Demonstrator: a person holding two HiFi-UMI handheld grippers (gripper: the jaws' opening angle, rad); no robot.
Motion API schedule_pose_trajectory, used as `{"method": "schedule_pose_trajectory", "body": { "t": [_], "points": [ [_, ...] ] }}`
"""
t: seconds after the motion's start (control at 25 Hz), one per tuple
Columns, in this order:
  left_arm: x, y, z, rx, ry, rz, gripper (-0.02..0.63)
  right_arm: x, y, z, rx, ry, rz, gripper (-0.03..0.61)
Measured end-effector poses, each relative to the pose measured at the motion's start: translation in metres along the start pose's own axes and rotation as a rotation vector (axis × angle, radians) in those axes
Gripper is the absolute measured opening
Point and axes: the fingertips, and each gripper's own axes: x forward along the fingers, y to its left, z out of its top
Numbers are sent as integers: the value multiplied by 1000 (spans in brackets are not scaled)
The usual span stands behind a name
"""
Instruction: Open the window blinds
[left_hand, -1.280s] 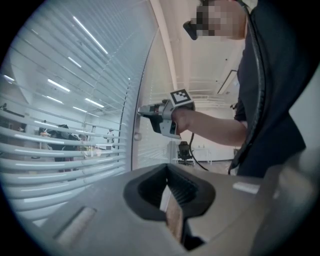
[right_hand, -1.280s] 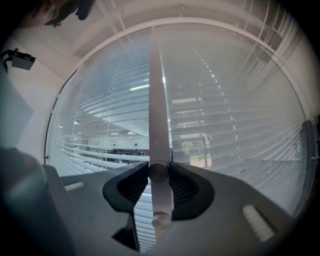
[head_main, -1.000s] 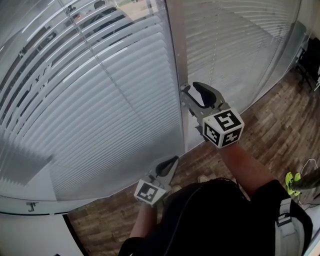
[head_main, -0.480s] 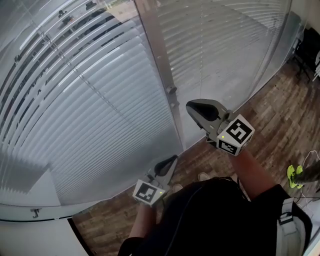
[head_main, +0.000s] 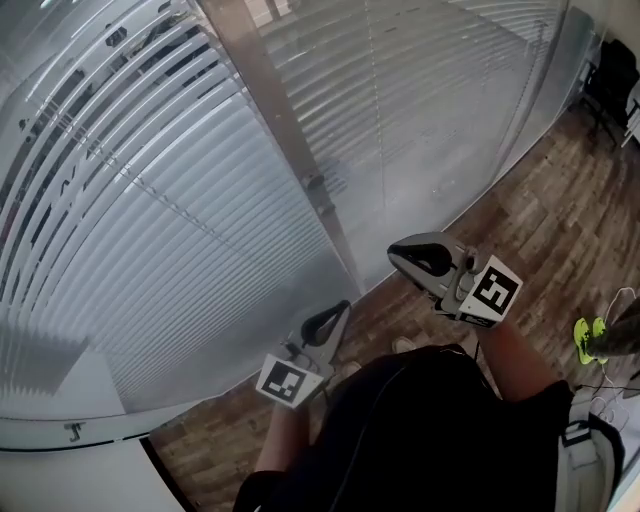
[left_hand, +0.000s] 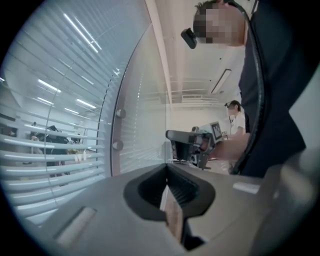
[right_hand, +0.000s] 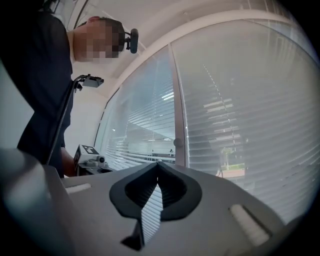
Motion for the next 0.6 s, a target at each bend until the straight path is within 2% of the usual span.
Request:
{"method": "schedule_pose_trajectory", "body": {
  "t": [0.28,0.6],
  "points": [
    [16,-2,-5,1,1,3,5,-22,1,-24,36,13,67,6],
    [29,-3,0,20,-9,23,5,-31,0,-29,63,20,130,5]
  ]
}}
